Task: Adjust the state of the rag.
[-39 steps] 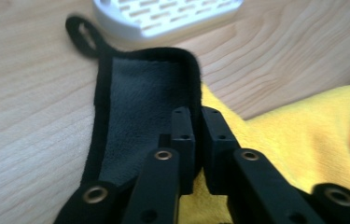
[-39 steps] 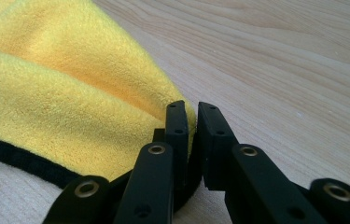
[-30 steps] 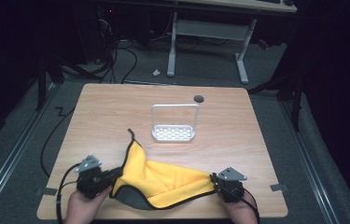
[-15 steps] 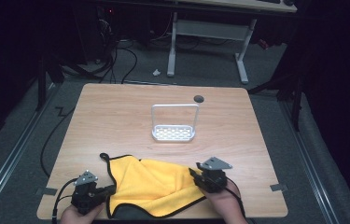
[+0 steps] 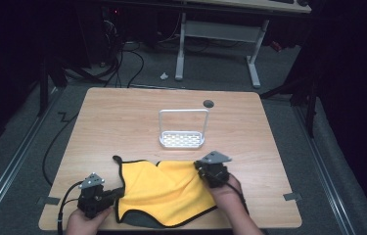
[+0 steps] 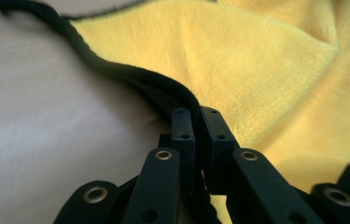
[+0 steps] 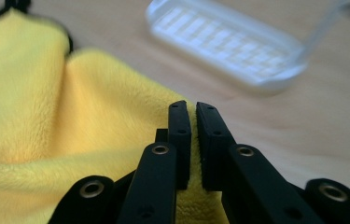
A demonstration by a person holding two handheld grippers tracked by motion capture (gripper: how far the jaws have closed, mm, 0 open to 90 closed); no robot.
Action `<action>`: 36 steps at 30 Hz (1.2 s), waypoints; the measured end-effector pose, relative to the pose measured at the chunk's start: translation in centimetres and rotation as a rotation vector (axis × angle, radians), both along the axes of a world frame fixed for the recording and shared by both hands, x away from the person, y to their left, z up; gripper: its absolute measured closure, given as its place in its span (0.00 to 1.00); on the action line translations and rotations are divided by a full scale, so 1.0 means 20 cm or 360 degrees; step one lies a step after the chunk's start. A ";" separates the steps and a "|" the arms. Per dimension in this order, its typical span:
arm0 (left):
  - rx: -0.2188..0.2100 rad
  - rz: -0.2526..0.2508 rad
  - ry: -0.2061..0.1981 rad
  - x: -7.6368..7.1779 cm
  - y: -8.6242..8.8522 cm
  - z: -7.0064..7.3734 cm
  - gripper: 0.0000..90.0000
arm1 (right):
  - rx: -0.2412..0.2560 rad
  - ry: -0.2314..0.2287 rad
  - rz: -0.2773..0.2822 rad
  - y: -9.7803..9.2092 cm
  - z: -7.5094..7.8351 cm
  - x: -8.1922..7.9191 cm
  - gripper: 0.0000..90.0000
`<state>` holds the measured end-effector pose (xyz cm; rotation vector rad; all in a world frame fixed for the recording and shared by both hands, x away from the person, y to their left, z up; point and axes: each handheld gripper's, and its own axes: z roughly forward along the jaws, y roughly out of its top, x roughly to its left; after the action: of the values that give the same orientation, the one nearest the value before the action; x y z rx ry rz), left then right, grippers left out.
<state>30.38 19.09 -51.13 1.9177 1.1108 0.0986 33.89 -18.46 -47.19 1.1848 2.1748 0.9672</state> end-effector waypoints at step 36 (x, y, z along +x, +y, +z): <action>0.0074 0.0100 -0.0019 -0.18 0.05 0.03 0.72 | 0.0115 0.0221 -0.0094 -0.13 -0.20 0.06 0.67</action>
<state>26.86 20.16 -50.50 1.9215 1.1702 0.1717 35.07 -21.08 -51.28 1.3796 2.2141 0.9717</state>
